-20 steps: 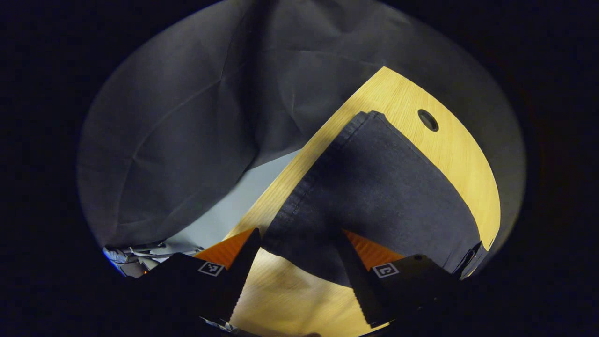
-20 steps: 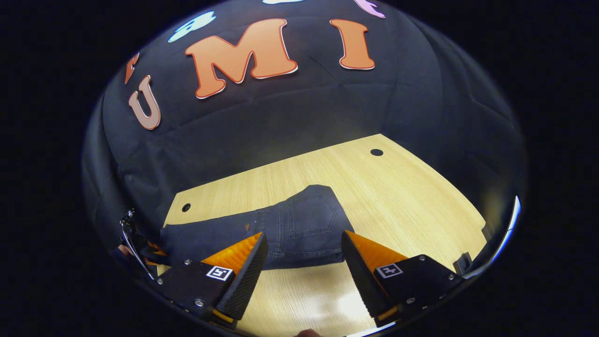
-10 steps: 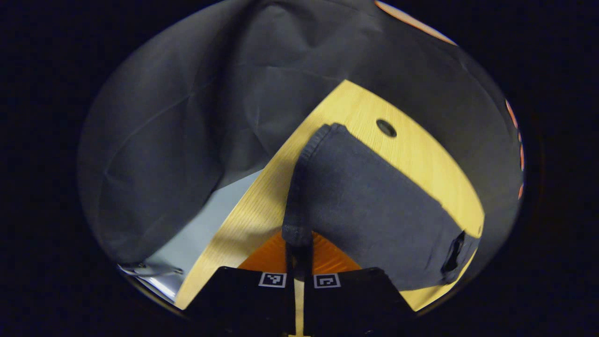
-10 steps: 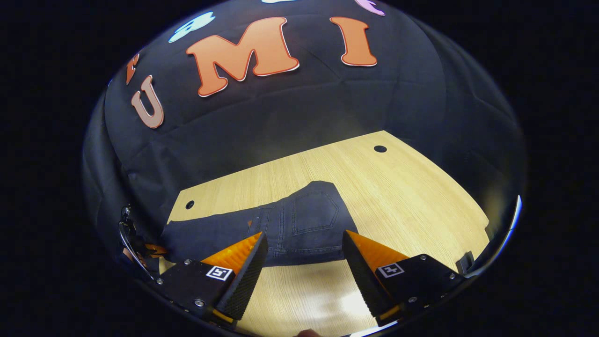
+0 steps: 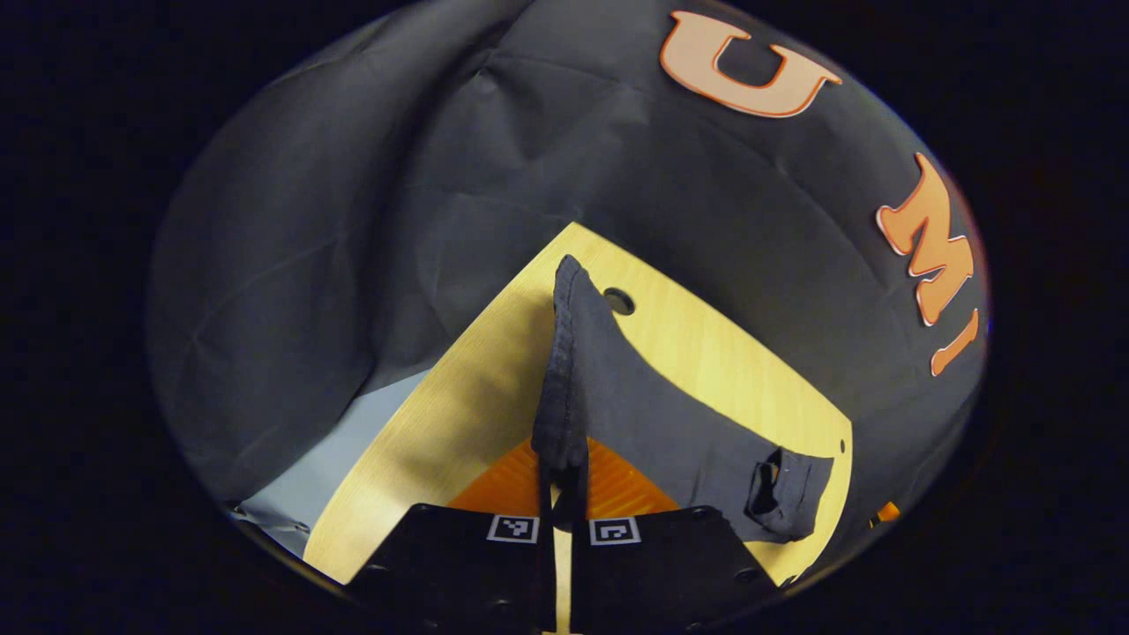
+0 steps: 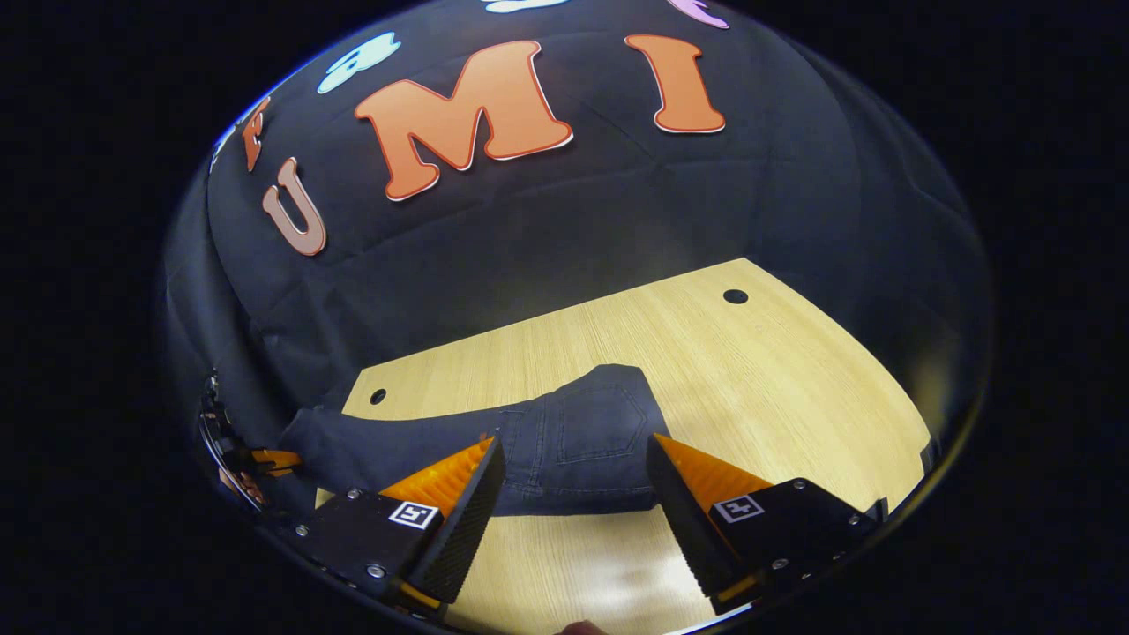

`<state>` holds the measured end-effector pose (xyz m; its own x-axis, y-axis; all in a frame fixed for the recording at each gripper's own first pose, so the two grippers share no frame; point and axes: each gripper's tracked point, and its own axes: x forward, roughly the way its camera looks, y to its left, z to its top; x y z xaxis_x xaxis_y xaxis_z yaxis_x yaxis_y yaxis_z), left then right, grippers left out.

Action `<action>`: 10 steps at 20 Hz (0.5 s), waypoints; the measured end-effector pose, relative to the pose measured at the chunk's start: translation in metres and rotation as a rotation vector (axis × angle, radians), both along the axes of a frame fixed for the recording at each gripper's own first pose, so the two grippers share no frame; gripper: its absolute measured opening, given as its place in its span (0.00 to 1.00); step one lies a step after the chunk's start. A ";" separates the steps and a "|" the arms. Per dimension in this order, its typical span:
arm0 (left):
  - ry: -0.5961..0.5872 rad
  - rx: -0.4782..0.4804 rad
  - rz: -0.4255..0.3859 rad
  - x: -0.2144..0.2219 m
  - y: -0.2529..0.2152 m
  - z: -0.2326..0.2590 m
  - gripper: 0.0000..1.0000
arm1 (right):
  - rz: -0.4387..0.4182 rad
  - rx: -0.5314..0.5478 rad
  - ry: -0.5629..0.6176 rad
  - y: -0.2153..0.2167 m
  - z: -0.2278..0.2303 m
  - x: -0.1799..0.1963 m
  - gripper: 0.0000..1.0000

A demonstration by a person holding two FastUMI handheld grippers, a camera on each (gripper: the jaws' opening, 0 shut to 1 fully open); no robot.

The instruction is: Grasp the waist and the cuffs of the jeans and fold them to make the two legs overlap; first hold the waist and fold one-third of the jeans toward the cuffs, then hold the cuffs and fold the remaining one-third in the same direction to finish folding.

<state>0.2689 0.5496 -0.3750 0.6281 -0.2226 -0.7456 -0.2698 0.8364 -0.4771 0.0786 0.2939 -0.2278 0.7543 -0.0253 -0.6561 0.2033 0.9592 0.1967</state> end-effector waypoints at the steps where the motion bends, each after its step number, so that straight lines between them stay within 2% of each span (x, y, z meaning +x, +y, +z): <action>1: -0.026 -0.004 -0.011 0.003 -0.016 0.014 0.07 | -0.003 0.002 -0.004 -0.004 0.001 0.000 0.98; 6: -0.161 0.056 -0.122 0.009 -0.074 0.084 0.06 | 0.022 -0.041 -0.038 -0.021 0.010 0.000 0.98; 10: -0.242 0.086 -0.191 0.010 -0.123 0.126 0.06 | 0.047 -0.034 -0.050 -0.027 0.013 0.003 0.99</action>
